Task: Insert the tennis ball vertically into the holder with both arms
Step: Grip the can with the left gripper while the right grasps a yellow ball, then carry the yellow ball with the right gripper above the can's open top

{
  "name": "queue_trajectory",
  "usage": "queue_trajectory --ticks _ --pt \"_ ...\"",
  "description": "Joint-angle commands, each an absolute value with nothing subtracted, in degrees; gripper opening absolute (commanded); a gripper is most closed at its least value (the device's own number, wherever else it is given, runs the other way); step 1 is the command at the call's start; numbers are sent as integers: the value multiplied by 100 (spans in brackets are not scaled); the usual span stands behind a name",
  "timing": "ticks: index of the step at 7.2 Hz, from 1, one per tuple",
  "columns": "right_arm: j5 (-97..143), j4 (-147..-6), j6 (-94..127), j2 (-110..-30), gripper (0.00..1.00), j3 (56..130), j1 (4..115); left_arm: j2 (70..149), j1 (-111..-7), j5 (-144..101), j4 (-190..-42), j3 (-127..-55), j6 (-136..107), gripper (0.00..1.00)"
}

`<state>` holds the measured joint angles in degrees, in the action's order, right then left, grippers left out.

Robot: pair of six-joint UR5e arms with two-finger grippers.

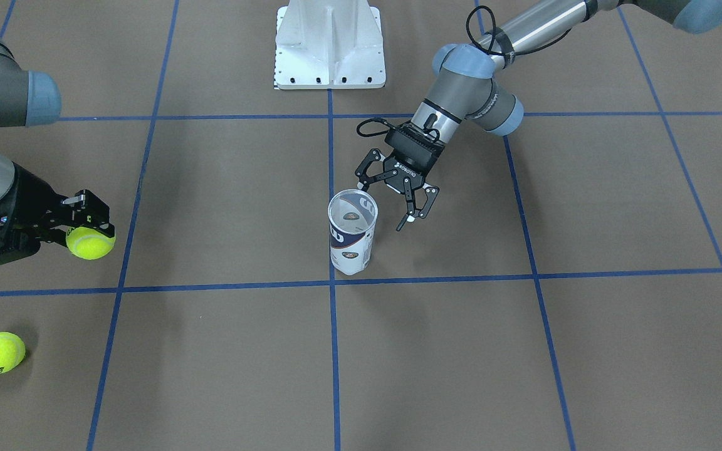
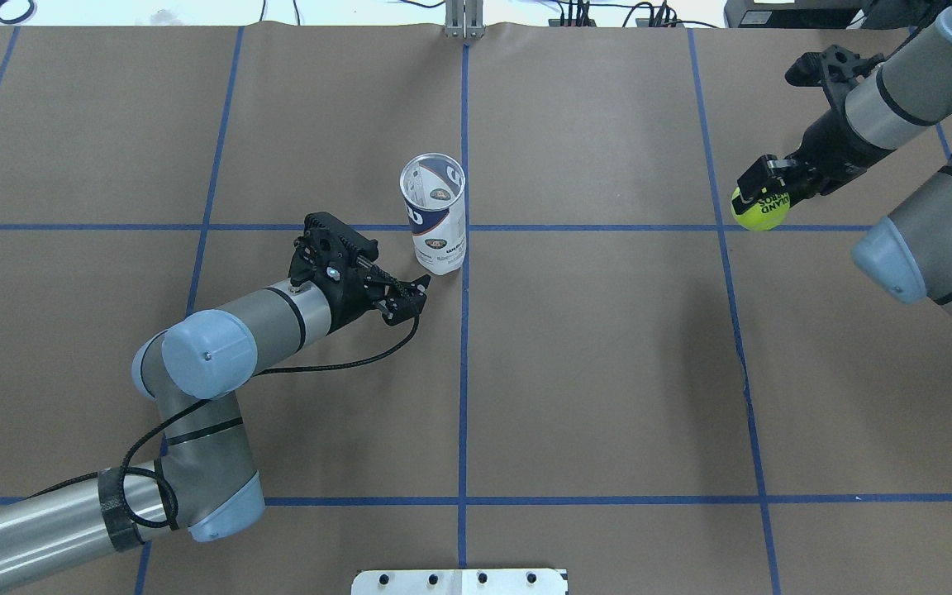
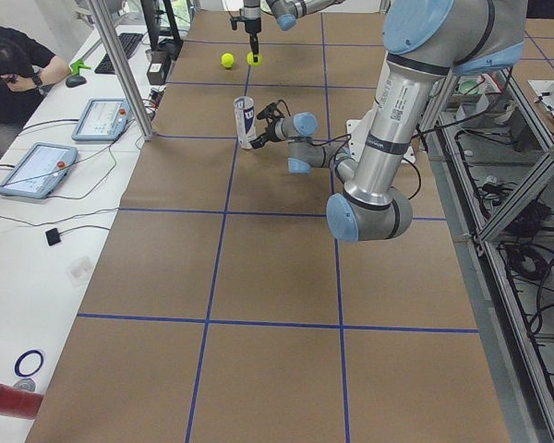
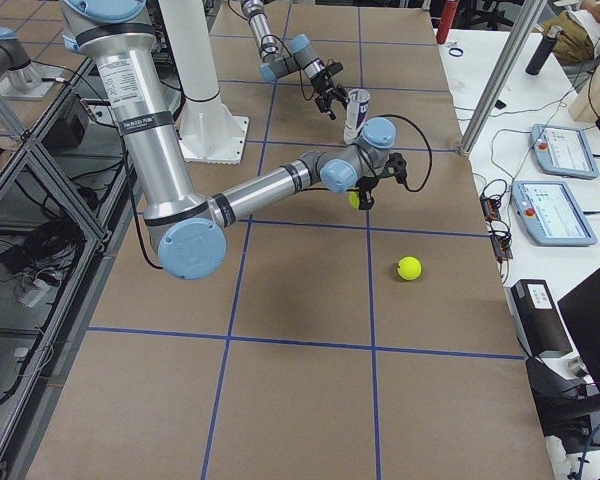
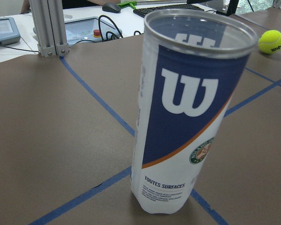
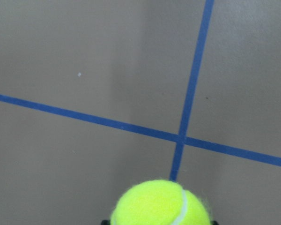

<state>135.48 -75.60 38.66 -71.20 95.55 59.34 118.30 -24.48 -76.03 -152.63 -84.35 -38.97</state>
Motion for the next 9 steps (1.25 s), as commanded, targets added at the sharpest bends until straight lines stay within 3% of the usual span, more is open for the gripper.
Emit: queue_trajectory --ticks 1,9 --pt "13553 -7567 4297 -6839 0 9571 5915 12014 -2417 -7313 -15275 -8227 -3911 99" --pt "13544 -7515 5244 -6330 0 9545 5687 12462 -2303 -7022 -15284 -7788 -3972 99"
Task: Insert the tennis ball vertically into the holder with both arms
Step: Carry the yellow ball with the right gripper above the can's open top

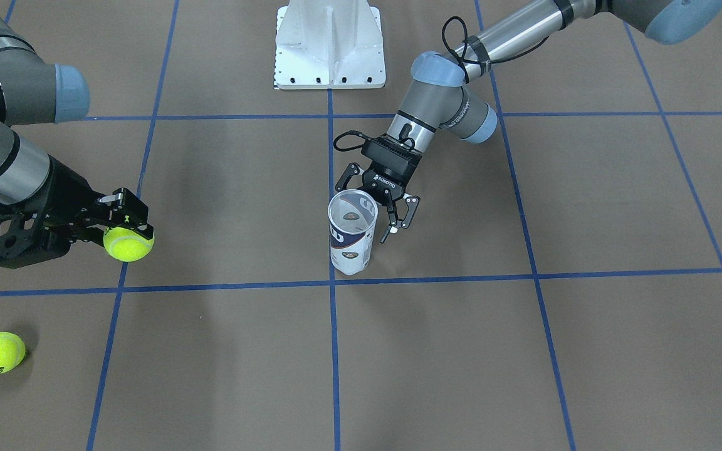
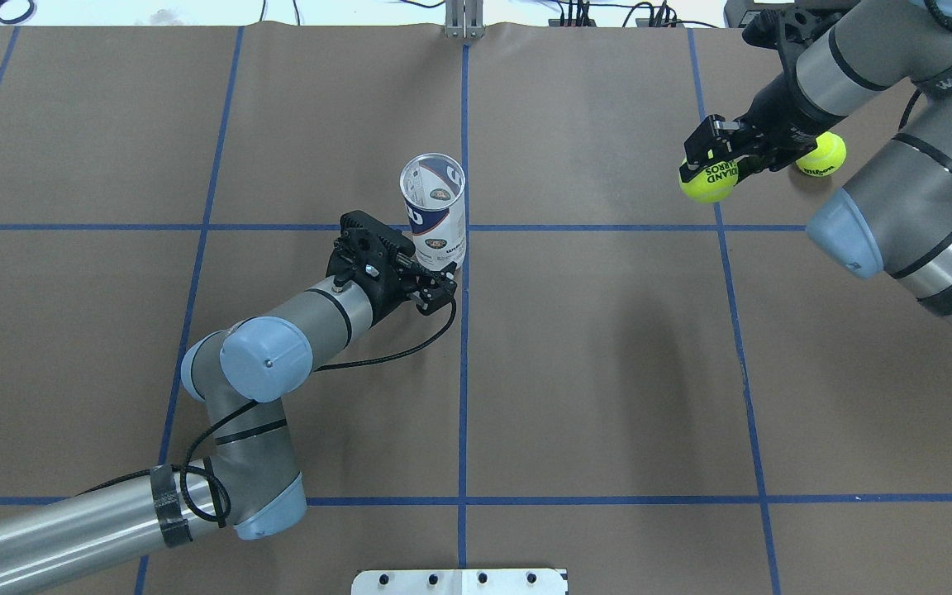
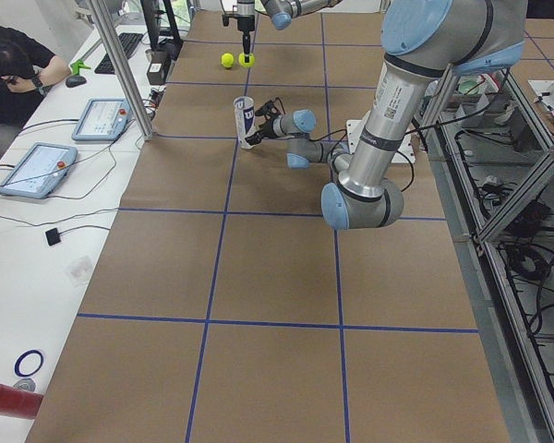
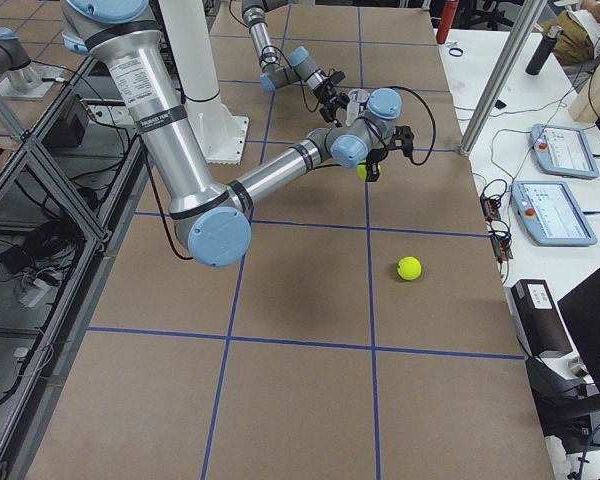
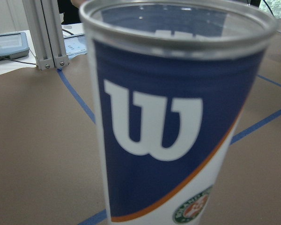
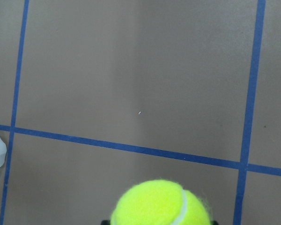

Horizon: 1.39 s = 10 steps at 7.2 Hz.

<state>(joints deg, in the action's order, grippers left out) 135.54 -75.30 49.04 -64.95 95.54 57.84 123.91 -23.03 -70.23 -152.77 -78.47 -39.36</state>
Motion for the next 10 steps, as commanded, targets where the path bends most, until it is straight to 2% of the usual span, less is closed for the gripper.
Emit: queue_trajectory --ticks 1,10 --pt "13535 -7506 5317 -6259 0 9545 5617 12541 -2303 -7022 -15284 -7691 -4007 99" --pt "13562 -7515 6871 -5301 0 9764 5423 12867 -2312 -6636 -15319 -7242 -4017 99"
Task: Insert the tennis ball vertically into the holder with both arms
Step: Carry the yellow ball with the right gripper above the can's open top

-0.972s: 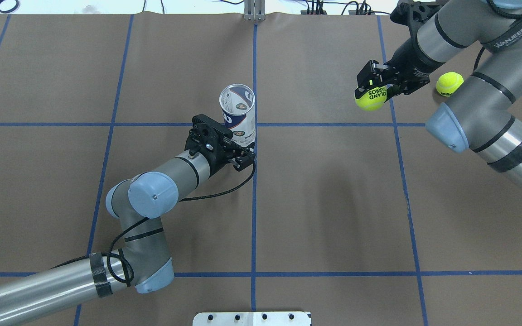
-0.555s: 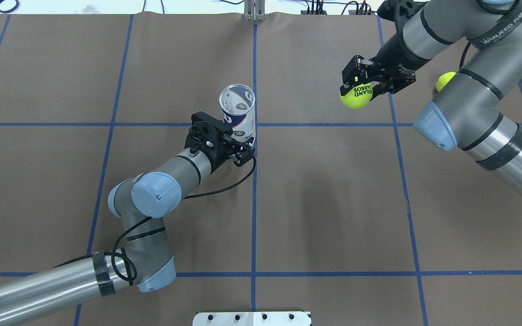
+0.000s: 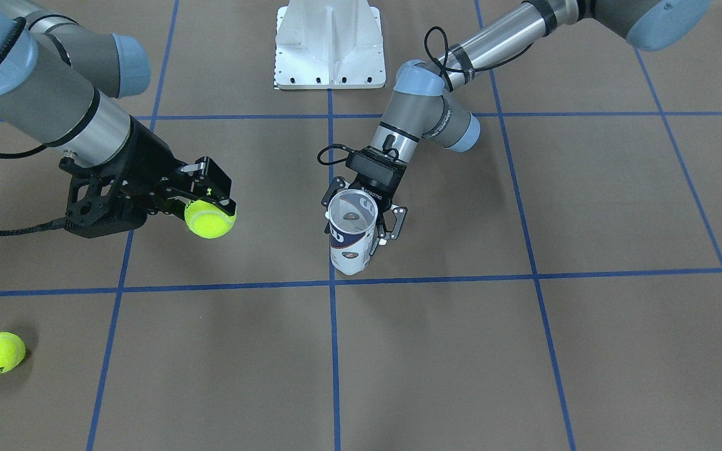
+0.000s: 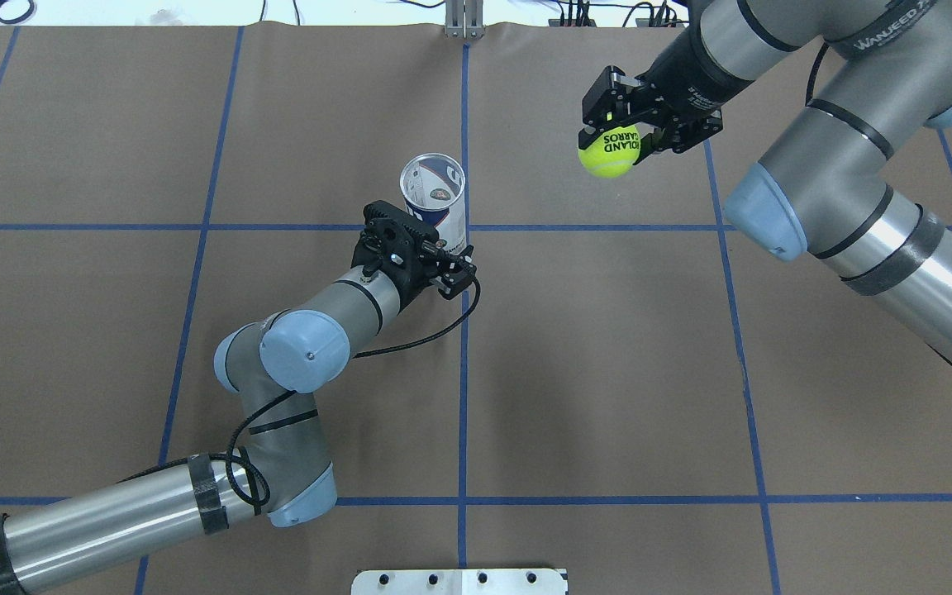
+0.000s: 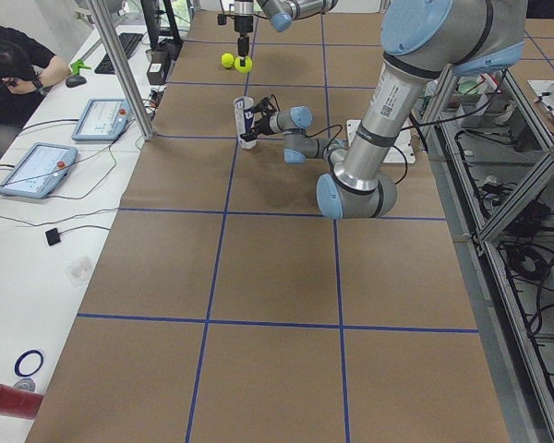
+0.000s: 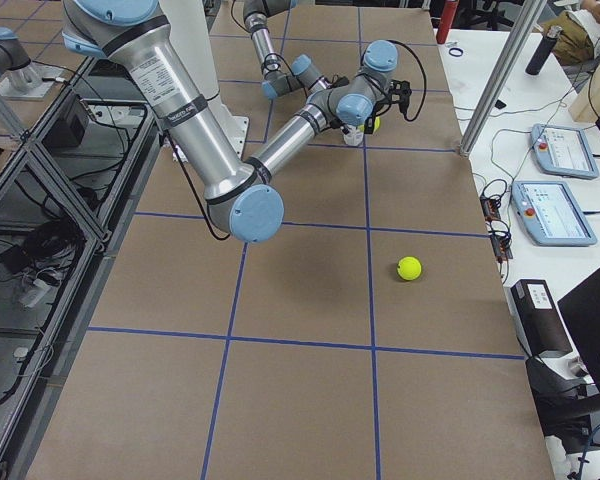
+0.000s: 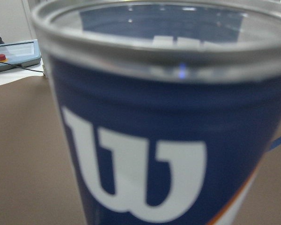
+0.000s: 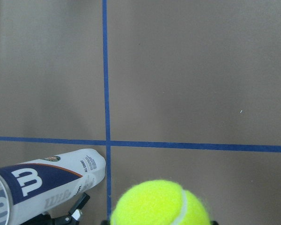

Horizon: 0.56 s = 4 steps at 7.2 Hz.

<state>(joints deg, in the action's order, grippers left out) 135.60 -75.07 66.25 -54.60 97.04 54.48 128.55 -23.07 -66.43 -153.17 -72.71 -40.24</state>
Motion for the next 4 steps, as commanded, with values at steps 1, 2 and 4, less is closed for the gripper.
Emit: queue_trajectory --ticks 1,2,4 --pt "13562 -7515 7169 -5152 0 9843 5362 12867 -2303 -6584 -15319 -7242 -4025 99" --pt "13553 -7523 7381 -5020 0 9861 5222 12867 -2303 -6574 -15319 -7233 -4034 99" --pt "13527 -7523 7610 -4835 0 9870 5055 12876 -2285 -6557 -15573 -7015 -4025 99"
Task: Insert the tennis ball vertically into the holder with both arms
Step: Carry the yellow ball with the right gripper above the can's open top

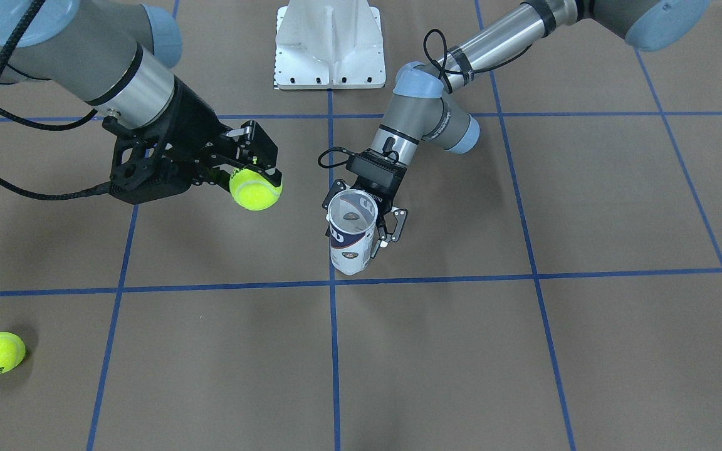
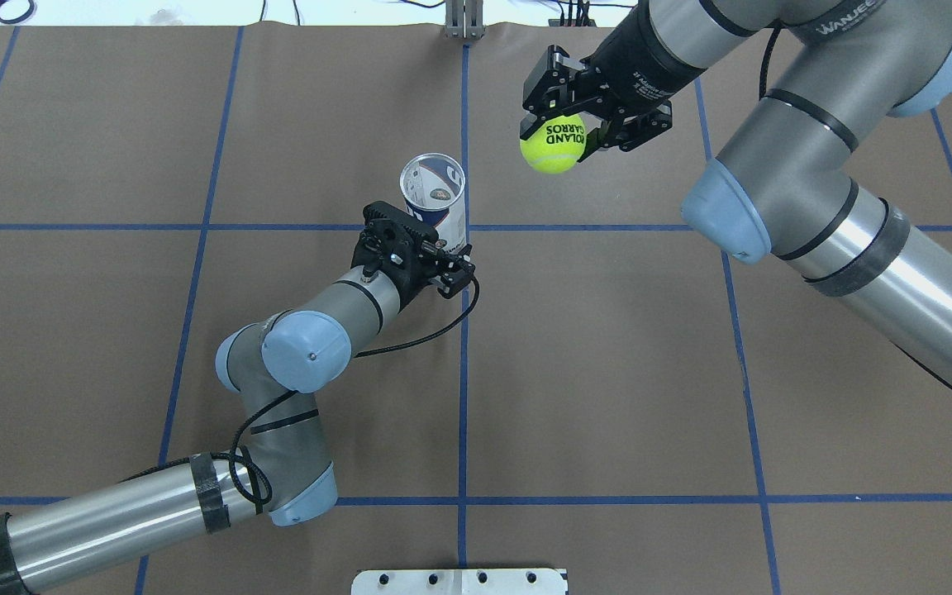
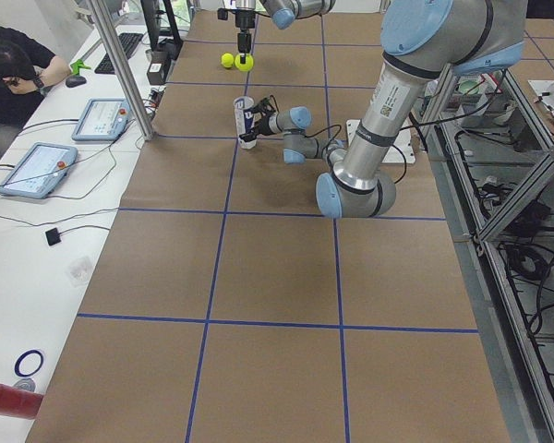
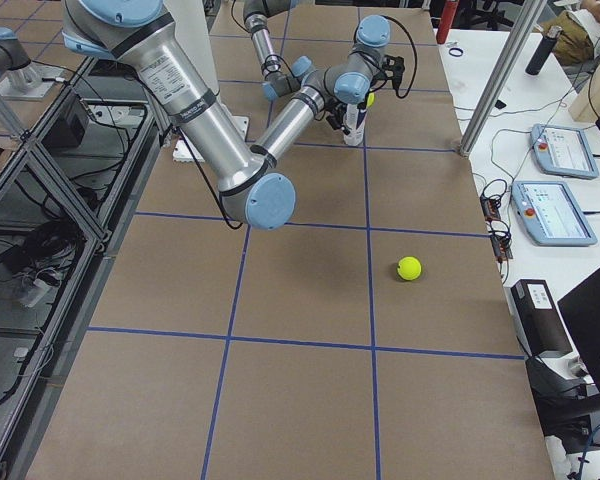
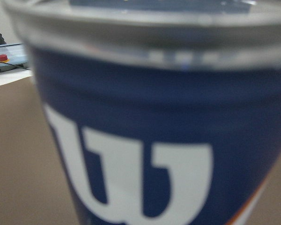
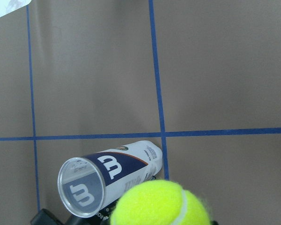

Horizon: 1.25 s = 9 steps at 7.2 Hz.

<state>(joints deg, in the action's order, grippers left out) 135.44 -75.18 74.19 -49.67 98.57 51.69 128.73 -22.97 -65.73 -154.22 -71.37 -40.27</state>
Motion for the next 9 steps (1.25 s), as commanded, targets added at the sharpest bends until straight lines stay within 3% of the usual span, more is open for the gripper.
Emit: queue_trajectory --ticks 1,9 --pt "13500 -7523 7698 -4790 0 9879 4958 12885 -2285 -6557 -15592 -6996 -4025 99" --pt "13062 -7524 7761 -4379 0 9512 4721 13052 -2285 -6557 -15592 -6979 -4025 98"
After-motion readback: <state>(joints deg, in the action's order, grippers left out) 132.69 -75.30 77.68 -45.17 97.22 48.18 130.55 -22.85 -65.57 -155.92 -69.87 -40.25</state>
